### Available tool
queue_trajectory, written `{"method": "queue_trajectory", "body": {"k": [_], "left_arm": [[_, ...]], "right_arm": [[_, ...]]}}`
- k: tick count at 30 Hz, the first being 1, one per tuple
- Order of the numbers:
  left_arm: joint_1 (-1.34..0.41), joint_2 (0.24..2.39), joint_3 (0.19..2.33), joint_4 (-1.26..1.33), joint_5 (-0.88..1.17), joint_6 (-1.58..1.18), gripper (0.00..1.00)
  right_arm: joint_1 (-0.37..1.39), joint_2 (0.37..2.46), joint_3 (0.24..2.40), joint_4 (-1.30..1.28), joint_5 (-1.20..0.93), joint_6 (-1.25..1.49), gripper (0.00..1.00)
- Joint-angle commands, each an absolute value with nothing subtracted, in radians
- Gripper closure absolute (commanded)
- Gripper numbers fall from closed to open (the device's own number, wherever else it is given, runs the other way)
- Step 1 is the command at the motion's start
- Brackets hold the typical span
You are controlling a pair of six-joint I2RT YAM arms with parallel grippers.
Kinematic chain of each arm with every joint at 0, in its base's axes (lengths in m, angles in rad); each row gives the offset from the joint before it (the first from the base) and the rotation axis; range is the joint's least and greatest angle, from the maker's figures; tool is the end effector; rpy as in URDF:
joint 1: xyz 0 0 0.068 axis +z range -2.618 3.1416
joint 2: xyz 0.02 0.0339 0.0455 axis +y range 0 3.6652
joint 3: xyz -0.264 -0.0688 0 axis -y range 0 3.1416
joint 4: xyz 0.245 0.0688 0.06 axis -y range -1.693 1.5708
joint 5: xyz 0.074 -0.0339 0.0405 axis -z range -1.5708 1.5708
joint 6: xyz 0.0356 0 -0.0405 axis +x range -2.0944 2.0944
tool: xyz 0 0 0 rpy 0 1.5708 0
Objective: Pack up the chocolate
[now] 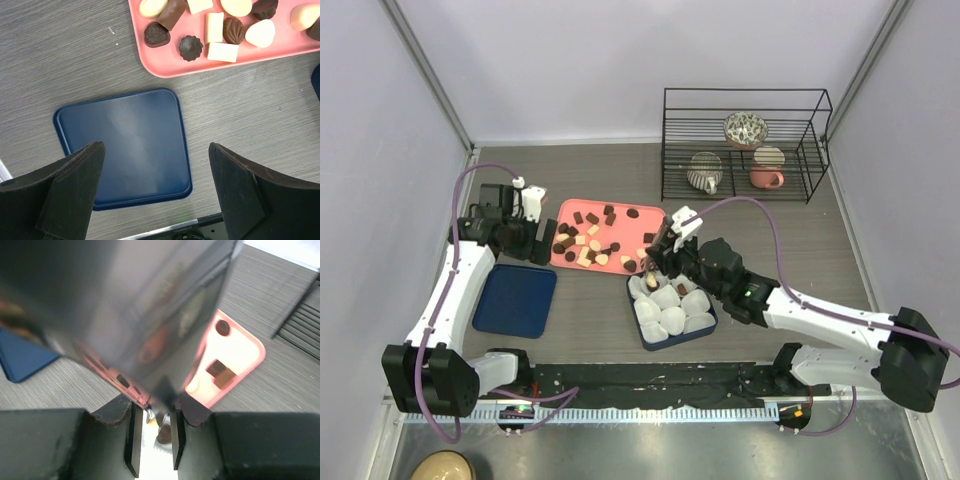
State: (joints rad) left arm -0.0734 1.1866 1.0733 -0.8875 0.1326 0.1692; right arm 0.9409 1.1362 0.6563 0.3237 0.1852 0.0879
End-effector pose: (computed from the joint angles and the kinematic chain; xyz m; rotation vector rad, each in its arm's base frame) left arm 0.2293 -0.0216 0.2982 0.3597 2.5384 -0.1340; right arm 0.1594 0.2075 0.2761 -0.5996 1.6565 0.5966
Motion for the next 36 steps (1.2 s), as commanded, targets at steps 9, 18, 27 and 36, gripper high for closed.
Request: {"method": "queue_trajectory", "body": {"k": [9, 18, 27, 36], "left_arm": [[-0.072, 1.166, 1.080, -0.877, 0.163, 0.183, 0.11], [-0.072, 1.166, 1.080, -0.879, 0.170, 0.186, 0.10], [-0.072, 1.163, 1.077, -0.879, 0.163, 0.190, 0.02], [-0.071, 1.167, 1.078, -0.870, 0.166, 0.189, 0.00]], "right_arm": [[0.950, 0.830, 0.650, -0.039, 0.385, 0.090, 0.97], [0.953, 0.788, 0.620, -0.107, 0.430, 0.129, 0.90], [0.959, 0.805, 0.606, -0.095, 0.449, 0.126, 0.70], [0.963, 0.798, 0.609, -0.091, 0.445, 0.120, 0.58]]}}
